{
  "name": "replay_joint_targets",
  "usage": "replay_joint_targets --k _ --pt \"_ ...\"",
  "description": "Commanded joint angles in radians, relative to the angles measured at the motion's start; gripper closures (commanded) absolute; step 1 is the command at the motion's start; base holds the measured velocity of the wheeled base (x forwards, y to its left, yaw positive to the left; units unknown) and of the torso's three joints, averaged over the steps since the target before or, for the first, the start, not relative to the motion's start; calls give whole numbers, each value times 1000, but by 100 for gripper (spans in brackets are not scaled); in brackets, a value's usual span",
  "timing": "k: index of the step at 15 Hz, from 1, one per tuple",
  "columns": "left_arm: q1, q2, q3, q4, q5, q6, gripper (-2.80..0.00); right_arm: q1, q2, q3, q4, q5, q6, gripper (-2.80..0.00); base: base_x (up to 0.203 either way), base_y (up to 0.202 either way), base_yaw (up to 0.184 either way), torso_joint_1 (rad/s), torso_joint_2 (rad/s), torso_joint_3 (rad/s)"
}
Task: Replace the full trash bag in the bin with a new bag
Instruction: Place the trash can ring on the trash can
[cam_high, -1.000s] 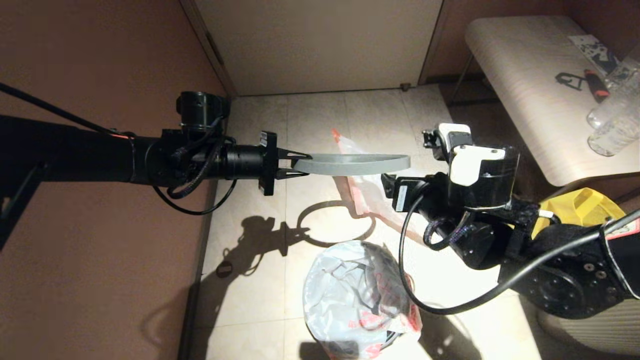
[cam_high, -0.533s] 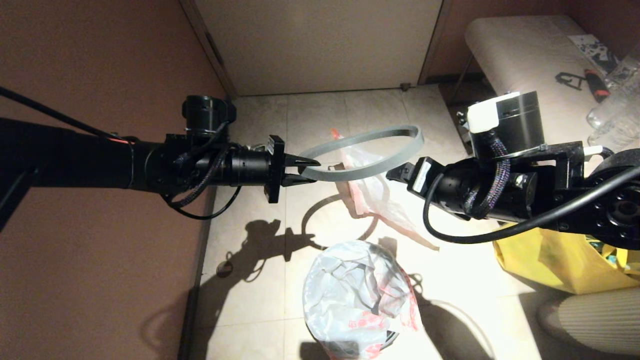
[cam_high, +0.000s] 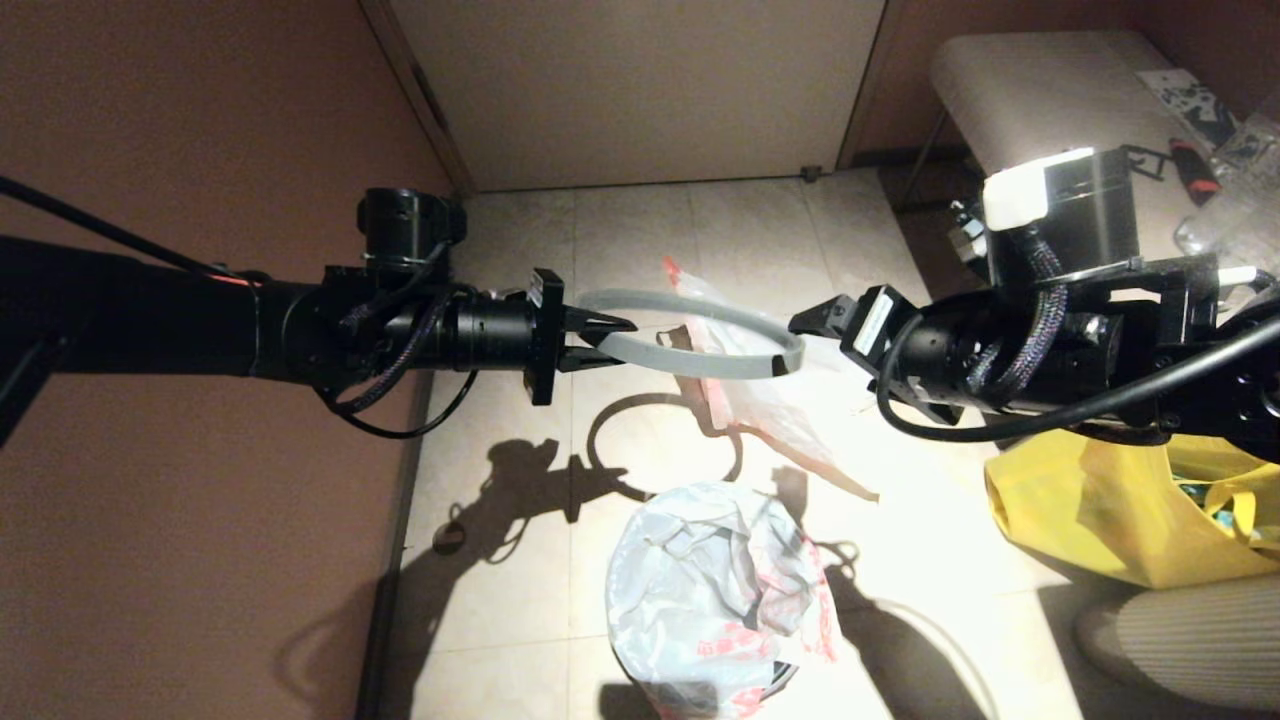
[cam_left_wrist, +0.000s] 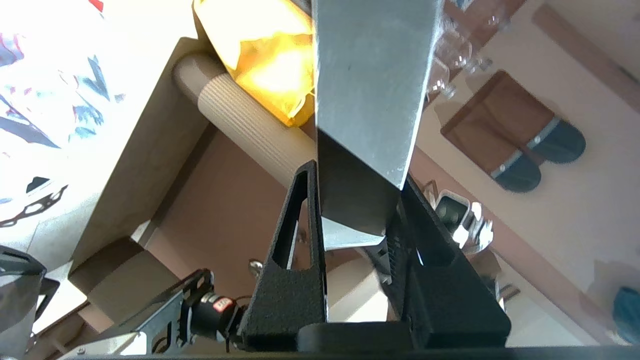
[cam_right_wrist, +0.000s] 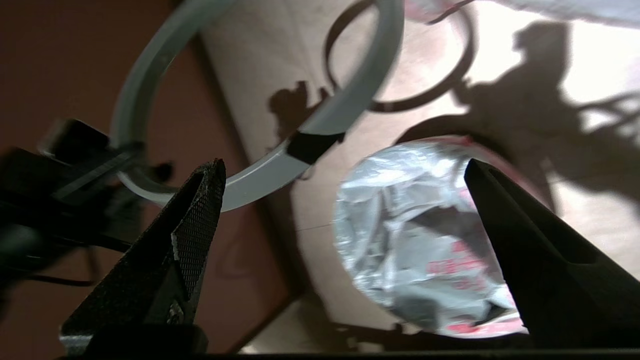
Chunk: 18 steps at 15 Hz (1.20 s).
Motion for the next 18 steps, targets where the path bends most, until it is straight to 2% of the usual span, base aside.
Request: replay_joint_targets --k 1,3,6,8,10,12,15,16,18 --pt "1 -6 21 -23 -6 -6 0 -25 2 -32 14 59 68 -280 0 0 0 0 0 0" --pt "0 -31 83 -106 -21 -4 0 -53 32 -107 95 143 155 -280 0 0 0 0 0 0" --pt "0 -84 243 -372 -75 -10 0 -96 106 -265 212 262 244 -280 0 0 0 0 0 0" --pt "0 -129 294 -457 -84 -14 0 -104 173 -365 297 288 257 -280 0 0 0 0 0 0" --pt "1 -153 313 -487 -87 -13 0 -106 224 -455 380 302 275 -280 0 0 0 0 0 0" --pt "2 -181 339 -509 -91 -12 0 -111 265 -514 403 308 299 -280 0 0 0 0 0 0" --pt "1 -185 383 -603 -111 -19 0 -135 296 -599 433 318 303 -280 0 0 0 0 0 0" --pt "1 -185 387 -609 -112 -20 0 -145 303 -622 448 336 305 0 0 0 0 0 0 0" --pt "-1 -171 392 -611 -113 -17 0 -157 303 -659 446 362 313 0 0 0 0 0 0 0"
